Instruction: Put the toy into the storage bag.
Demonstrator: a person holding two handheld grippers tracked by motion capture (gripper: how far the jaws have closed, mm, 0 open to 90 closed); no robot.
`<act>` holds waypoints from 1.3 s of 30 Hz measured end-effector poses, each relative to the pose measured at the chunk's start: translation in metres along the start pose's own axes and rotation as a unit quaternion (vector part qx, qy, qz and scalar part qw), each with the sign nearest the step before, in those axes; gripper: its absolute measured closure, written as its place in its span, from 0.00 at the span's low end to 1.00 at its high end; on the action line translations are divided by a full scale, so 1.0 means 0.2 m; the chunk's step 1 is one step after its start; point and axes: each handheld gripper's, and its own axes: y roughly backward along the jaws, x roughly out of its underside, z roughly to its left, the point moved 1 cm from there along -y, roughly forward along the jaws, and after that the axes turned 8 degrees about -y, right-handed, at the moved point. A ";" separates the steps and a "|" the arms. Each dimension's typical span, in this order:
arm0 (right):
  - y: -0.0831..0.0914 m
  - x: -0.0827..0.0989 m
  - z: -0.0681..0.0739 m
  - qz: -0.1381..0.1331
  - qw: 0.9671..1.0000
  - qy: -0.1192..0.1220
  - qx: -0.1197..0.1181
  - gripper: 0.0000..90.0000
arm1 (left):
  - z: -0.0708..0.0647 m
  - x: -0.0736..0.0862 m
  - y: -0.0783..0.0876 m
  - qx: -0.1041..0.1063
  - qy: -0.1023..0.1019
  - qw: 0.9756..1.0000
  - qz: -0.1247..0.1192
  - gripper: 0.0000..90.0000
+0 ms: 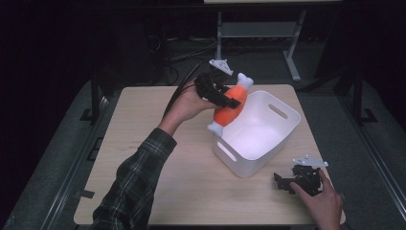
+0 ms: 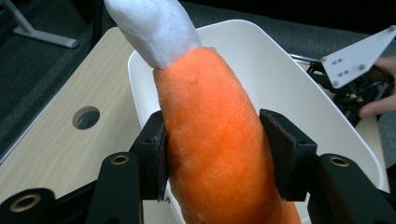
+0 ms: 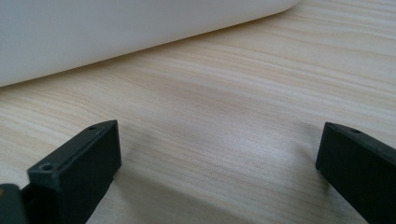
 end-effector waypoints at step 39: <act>0.00 0.00 0.00 0.000 1.000 0.000 0.000 0.00 | 0.12 0.06 -0.30 0.014 -0.007 0.999 0.042 0.46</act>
